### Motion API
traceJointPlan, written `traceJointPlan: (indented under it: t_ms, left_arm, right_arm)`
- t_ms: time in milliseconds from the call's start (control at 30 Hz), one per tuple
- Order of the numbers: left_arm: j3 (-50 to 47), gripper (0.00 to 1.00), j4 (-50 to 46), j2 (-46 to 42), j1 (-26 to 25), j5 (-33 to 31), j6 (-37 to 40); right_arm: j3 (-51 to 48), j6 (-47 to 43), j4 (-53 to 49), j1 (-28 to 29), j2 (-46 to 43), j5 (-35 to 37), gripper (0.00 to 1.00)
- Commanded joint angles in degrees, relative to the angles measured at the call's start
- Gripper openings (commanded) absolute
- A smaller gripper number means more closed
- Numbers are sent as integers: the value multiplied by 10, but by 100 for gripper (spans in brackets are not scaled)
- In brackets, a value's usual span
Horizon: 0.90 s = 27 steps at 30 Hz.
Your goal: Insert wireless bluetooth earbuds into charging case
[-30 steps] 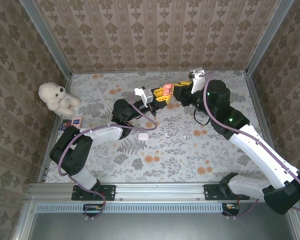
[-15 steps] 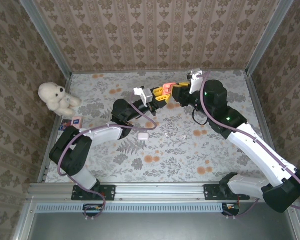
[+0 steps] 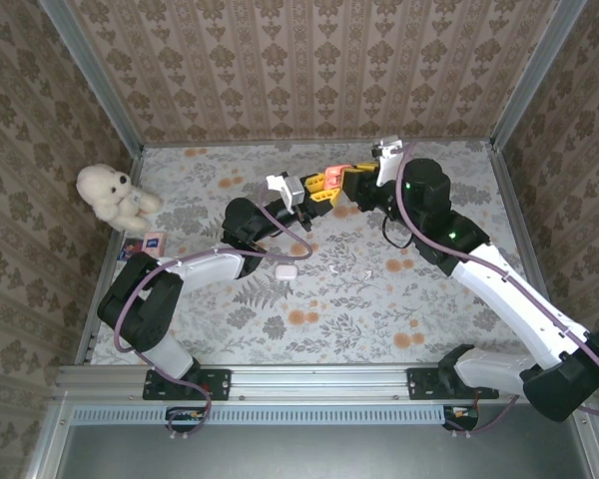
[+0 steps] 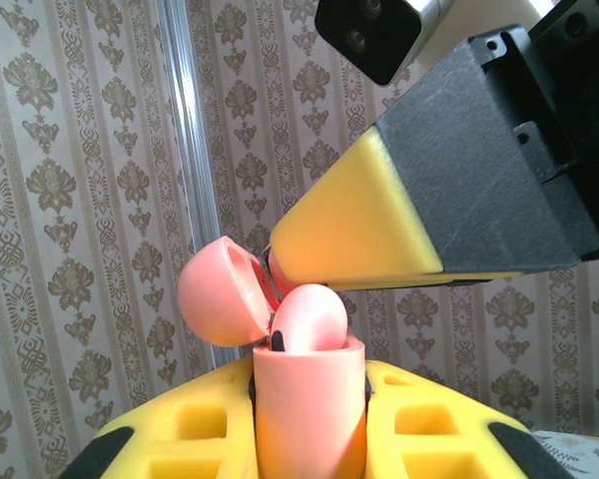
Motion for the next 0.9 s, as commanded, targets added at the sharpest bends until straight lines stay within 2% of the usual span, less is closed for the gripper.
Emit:
traceJointPlan:
  t_ms: [0, 500, 867]
  left_arm:
    - [-2, 0, 20, -19, -3, -4, -3]
    - [2, 0, 20, -18, -4, -17, -4]
    - [3, 0, 19, -17, -3, -22, -3]
  right_arm:
    - [-2, -10, 11, 4, 7, 14, 28]
    - [-8, -39, -6, 13, 8, 13, 28]
    - [-17, -92, -24, 55, 10, 71, 28]
